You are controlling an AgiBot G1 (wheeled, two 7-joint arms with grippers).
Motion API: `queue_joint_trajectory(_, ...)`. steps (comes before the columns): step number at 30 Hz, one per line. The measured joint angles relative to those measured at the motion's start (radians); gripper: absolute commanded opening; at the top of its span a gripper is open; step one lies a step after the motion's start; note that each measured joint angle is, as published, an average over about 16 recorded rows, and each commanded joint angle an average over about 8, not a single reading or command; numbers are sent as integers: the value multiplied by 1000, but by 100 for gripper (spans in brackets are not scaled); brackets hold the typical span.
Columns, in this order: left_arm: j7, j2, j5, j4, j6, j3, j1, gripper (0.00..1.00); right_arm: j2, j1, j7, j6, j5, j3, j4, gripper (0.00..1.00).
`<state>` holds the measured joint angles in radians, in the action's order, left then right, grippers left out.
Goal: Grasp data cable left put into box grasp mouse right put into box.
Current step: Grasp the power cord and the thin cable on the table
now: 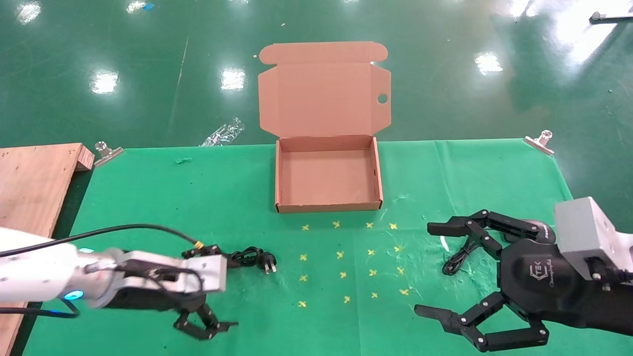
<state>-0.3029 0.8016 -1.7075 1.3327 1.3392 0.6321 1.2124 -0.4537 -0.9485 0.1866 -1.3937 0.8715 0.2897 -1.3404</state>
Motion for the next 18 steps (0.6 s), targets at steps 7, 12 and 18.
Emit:
queue_joint_trajectory(7,-91,69,-157,-22,-58,43,24,100,9,8,-4,0,-6,-5,-4,100)
queue_joint_trajectory(12,-131,102,-238,-37,-88,63,33,100,12,12,-5,1,-7,-6,-5,100)
queue_joint_trajectory(18,-161,127,-310,-49,-122,78,32,100,13,14,-5,1,-3,-4,-5,100)
